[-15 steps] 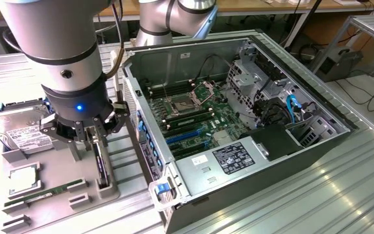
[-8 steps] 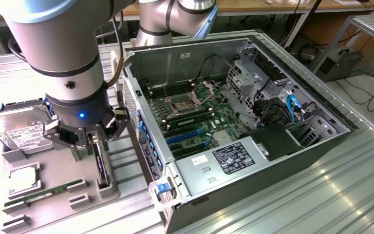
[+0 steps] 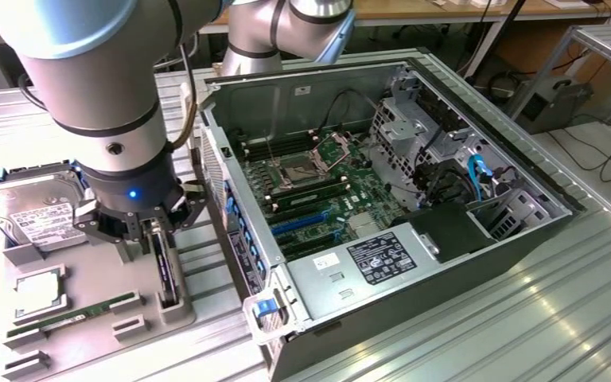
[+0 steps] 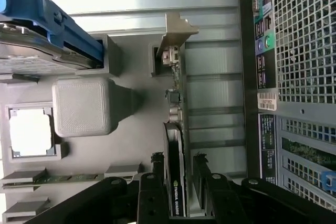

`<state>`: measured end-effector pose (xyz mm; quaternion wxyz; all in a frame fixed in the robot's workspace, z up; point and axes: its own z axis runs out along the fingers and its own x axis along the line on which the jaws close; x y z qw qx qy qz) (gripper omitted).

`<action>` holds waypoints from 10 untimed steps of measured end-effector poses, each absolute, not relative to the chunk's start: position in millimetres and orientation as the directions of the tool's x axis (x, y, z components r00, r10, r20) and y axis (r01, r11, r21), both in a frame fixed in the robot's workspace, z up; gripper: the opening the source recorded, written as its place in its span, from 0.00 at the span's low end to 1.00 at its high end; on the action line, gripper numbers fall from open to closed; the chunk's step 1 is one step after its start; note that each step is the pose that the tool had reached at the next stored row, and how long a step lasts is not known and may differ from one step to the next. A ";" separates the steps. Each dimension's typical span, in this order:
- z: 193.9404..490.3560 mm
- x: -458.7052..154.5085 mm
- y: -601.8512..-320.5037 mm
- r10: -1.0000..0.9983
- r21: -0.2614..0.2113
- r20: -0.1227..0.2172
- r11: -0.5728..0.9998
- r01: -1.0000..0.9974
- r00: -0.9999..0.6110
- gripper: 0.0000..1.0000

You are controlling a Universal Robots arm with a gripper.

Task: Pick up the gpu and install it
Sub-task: 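Pick up the gpu and move the gpu toward the slot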

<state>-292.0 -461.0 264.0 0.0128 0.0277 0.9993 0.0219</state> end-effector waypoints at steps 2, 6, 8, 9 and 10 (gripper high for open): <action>259.7 -292.8 -458.2 0.056 0.044 -0.024 0.998 0.055 -0.998 0.36; 253.3 -292.8 -455.7 0.056 0.044 -0.023 0.998 0.055 -0.998 0.36; 251.3 -292.8 -455.6 0.056 0.044 -0.017 0.998 0.055 -0.998 0.36; 250.5 -292.8 -455.6 0.056 0.044 -0.013 0.998 0.055 -0.998 0.36; 249.9 -292.8 -455.6 0.056 0.044 -0.012 0.997 0.055 -0.998 0.36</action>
